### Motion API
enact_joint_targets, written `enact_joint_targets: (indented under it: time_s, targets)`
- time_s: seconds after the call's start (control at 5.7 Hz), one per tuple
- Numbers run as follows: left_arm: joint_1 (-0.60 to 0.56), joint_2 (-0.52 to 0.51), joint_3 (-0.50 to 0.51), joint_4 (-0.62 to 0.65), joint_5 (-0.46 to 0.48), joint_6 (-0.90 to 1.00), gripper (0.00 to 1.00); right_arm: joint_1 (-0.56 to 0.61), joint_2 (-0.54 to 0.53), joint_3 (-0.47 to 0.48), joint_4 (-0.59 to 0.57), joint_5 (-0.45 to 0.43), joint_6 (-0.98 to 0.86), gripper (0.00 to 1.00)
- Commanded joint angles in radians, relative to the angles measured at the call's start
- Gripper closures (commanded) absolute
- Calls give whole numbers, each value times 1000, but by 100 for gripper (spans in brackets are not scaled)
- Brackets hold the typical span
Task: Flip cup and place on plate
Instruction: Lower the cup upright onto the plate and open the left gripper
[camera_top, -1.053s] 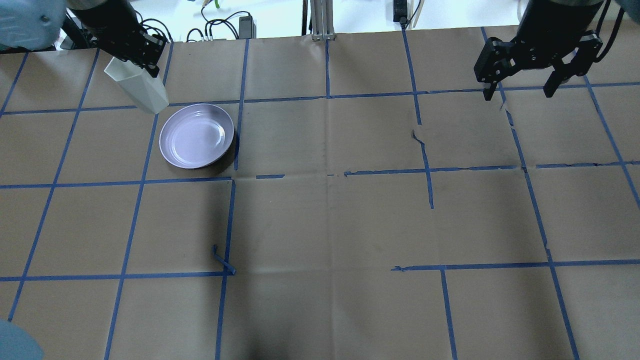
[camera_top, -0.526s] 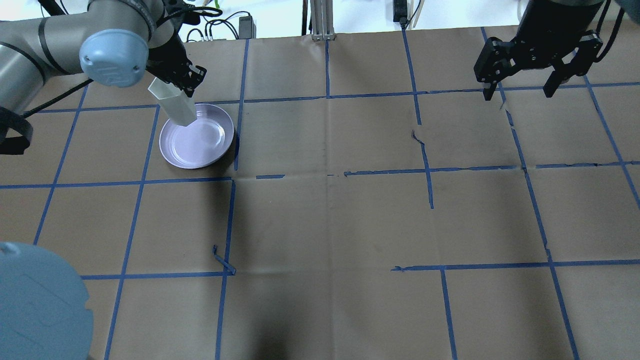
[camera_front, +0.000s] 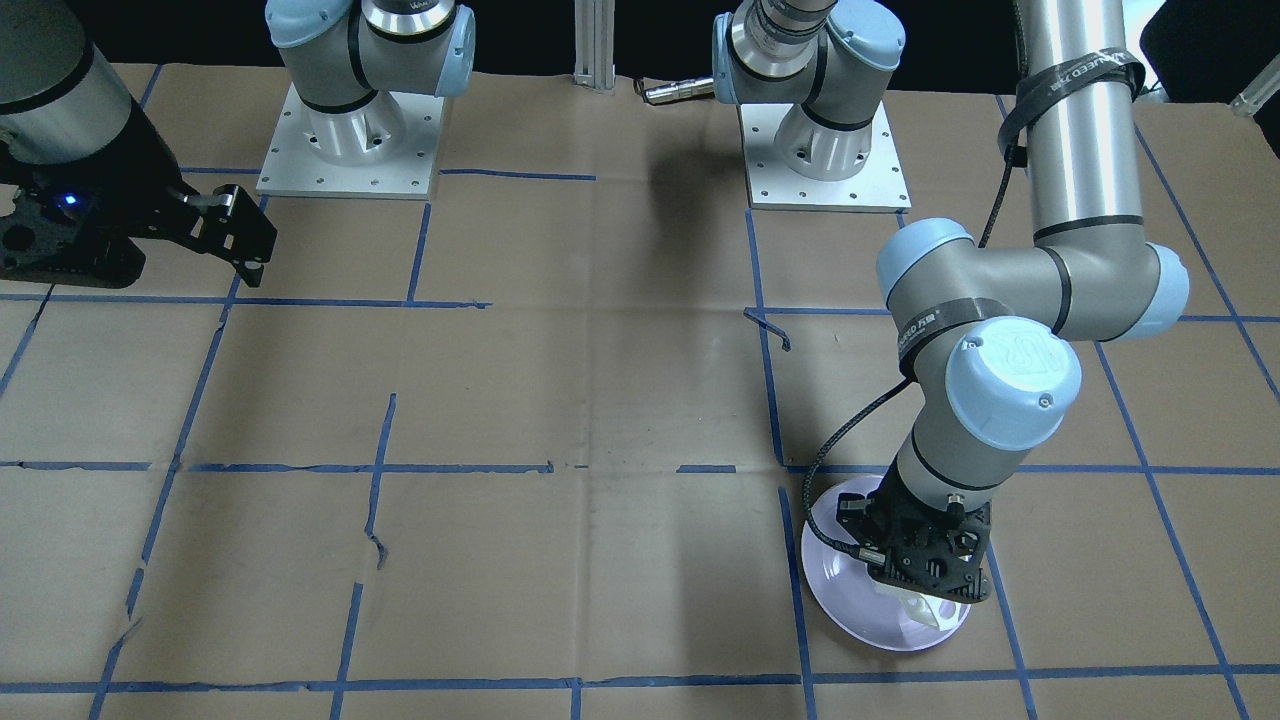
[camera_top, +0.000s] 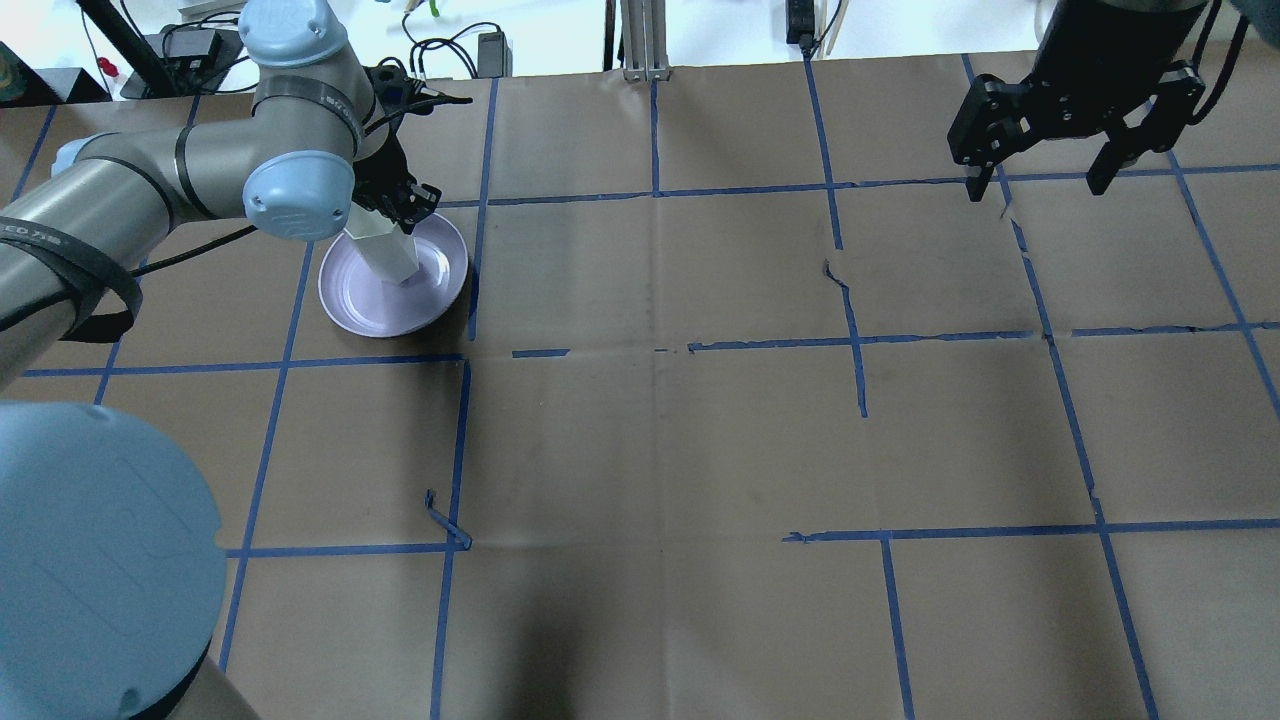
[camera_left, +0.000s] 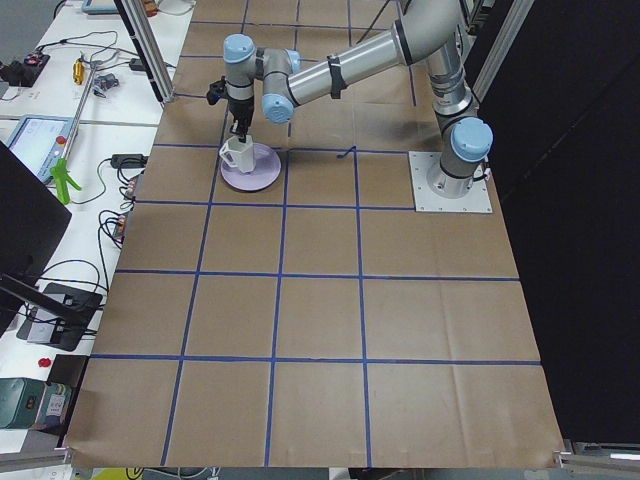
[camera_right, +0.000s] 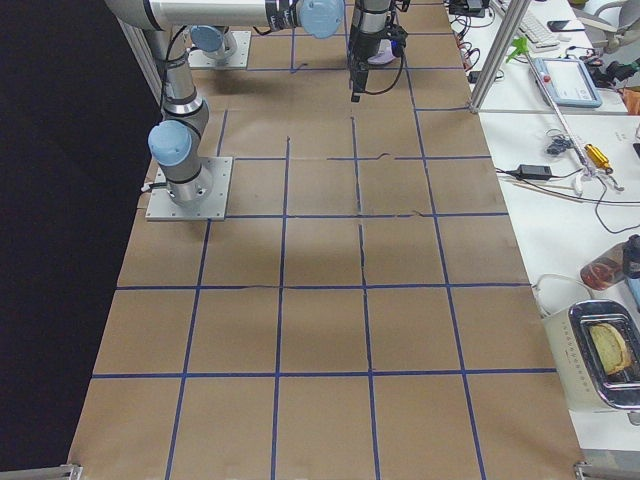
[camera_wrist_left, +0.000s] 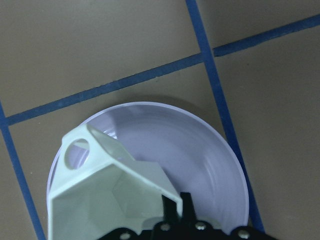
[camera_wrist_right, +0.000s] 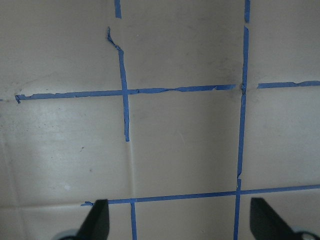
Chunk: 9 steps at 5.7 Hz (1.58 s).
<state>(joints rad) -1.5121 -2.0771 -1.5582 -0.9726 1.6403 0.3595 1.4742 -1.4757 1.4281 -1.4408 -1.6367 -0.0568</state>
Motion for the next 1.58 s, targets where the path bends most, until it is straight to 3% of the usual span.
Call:
enact_joint_targets:
  time_s: [0.0, 0.18, 0.53, 0.88, 1.4]
  targets:
    - [0, 3, 6, -5, 7, -2, 13, 0, 0, 0, 0, 0, 0, 0]
    - [4, 26, 16, -27, 31, -1, 0, 0, 0, 0, 0, 0, 0, 0]
    - [4, 175, 26, -212, 38, -7, 0, 0, 0, 0, -1, 0, 0, 0]
    - [-14, 355, 23, -484, 27, -203, 0, 0, 0, 0, -1, 0, 0, 0]
    - [-117, 458, 33, -624, -3, -392, 0, 0, 0, 0, 0, 0, 0, 0]
